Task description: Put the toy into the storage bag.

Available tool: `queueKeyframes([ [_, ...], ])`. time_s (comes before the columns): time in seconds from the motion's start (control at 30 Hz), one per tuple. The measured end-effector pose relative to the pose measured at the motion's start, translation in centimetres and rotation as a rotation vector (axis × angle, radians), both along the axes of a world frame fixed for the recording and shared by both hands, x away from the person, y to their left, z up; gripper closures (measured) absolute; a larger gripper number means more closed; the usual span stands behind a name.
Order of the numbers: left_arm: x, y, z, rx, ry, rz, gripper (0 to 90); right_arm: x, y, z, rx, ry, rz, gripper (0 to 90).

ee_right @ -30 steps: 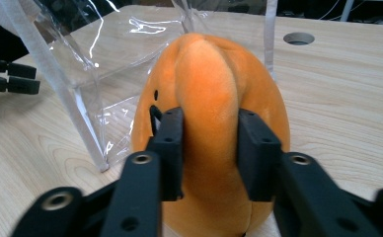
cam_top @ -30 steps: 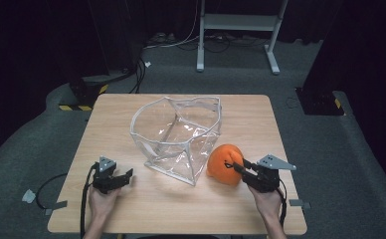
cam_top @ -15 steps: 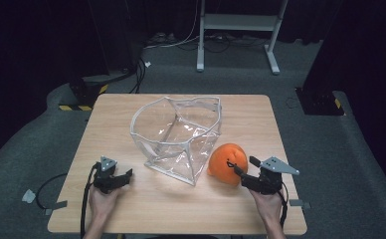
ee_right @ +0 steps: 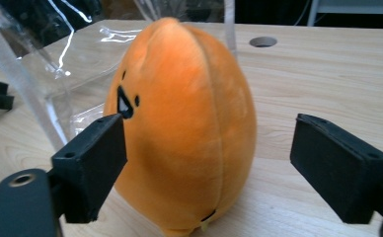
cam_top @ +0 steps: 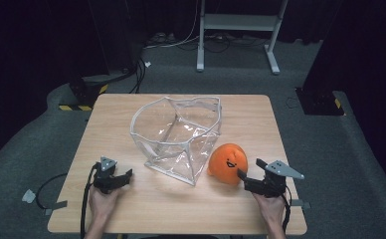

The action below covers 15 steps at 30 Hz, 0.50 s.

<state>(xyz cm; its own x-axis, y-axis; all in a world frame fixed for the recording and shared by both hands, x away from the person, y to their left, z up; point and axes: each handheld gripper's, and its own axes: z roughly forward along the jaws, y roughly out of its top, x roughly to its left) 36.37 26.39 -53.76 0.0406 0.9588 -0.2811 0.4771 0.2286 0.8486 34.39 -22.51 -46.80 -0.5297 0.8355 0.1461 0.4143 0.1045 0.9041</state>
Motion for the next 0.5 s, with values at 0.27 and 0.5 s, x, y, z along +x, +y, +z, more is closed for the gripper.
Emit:
queueKeyframes([
  [0.27,0.0,0.0,0.0,0.000,0.000,0.001,26.9,0.5,1.0,-0.5,-0.011,0.010,0.042,9.6],
  [0.5,0.0,0.0,0.0,0.004,0.001,-0.002,27.0,1.3,1.9,-0.9,-0.046,0.031,0.065,10.3],
])
